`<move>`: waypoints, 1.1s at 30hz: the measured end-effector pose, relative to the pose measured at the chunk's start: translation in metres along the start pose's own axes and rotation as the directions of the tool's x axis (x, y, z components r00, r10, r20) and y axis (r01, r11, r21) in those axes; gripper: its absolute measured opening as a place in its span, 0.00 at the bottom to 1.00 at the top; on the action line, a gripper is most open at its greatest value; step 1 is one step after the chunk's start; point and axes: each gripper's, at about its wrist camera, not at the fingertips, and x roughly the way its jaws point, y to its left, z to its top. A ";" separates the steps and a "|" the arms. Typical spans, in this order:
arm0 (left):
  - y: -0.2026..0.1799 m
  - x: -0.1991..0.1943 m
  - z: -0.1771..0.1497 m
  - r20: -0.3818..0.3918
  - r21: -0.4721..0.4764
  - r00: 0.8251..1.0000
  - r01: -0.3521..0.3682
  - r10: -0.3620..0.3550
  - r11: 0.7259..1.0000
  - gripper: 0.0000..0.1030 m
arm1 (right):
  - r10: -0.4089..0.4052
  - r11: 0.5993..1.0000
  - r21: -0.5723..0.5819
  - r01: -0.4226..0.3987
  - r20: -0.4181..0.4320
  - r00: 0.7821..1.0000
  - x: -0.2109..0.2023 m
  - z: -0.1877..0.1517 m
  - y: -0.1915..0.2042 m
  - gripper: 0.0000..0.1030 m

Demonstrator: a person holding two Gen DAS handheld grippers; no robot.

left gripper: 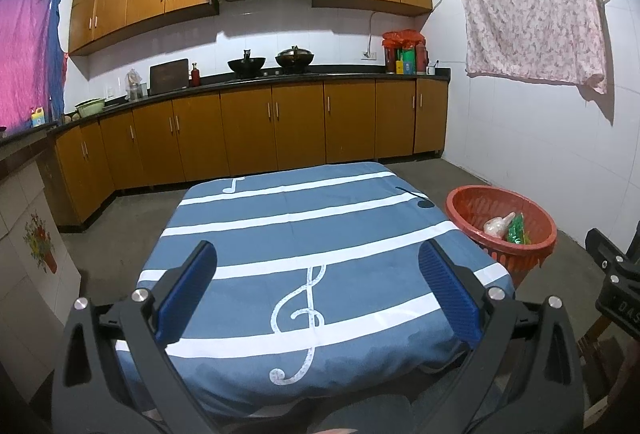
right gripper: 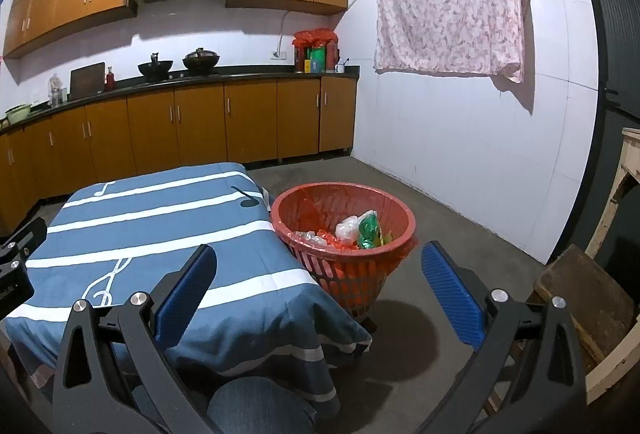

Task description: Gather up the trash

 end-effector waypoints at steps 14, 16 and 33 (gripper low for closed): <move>0.000 0.000 -0.002 -0.001 -0.002 1.000 0.000 0.000 1.000 0.96 | 0.000 1.000 0.000 0.000 -0.008 1.000 0.000 0.000 -0.001 0.98; 0.000 0.000 -0.003 -0.001 -0.003 1.000 -0.001 0.001 1.000 0.96 | 0.001 1.000 0.000 -0.001 -0.007 1.000 0.000 0.000 -0.001 0.98; -0.002 0.001 -0.004 -0.003 -0.010 1.000 -0.003 0.003 1.000 0.96 | 0.002 1.000 0.000 -0.002 -0.009 1.000 0.000 0.000 -0.001 0.98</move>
